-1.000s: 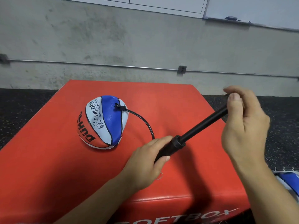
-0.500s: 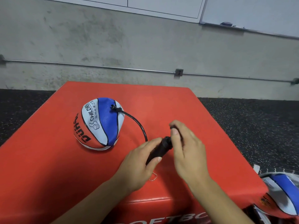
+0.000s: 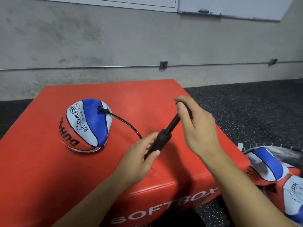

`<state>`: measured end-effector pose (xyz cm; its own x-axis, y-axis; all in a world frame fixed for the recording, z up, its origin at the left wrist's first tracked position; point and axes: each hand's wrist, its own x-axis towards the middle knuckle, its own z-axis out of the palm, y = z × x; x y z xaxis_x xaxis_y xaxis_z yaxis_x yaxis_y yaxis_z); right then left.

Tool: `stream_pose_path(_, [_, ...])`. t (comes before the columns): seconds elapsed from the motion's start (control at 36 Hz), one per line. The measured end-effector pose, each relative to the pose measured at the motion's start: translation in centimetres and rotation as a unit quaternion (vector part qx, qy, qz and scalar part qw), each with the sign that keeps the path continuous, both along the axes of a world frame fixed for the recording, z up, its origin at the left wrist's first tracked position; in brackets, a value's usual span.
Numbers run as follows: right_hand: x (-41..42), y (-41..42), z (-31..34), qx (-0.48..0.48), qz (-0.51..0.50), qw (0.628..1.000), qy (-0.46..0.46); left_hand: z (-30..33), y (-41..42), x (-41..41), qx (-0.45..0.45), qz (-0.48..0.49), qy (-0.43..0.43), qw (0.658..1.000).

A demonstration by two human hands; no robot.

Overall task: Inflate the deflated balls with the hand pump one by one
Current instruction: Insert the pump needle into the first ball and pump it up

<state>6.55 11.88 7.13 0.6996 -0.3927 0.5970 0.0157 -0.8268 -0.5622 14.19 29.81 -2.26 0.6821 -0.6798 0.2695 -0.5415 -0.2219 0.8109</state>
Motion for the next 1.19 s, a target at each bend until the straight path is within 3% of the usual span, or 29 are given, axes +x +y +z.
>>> stream_pose_path(0.11, [-0.8, -1.5, 2.0, 0.042, -0.040, 0.995, -0.084, 0.0, -0.2, -0.3, -0.004, -0.014, 0.001, 1.000])
stream_pose_path(0.22, [0.1, -1.4, 1.3, 0.063, -0.059, 0.991, -0.102, -0.3, -0.4, -0.3, -0.012, -0.005, 0.003, 1.000])
stream_pose_path(0.58, [2.4, 2.3, -5.5, 0.048, 0.035, 0.997, 0.052, -0.9, 0.1, 0.8, -0.039, 0.011, 0.060, 0.997])
stream_pose_path(0.75, [2.2, 2.1, -5.0, 0.038, 0.052, 0.996, 0.057, -0.4, 0.1, 0.8, -0.032, 0.002, 0.051, 0.998])
stream_pose_path(0.86, [1.6, 1.7, -3.7, -0.017, 0.042, 0.997, 0.066, -0.5, 0.4, 0.8, -0.026, -0.005, 0.061, 0.998])
stream_pose_path(1.19, [-0.6, -2.9, 2.1, 0.063, -0.022, 0.989, -0.136, 0.0, 0.5, -0.1, 0.016, -0.029, 0.003, 0.999])
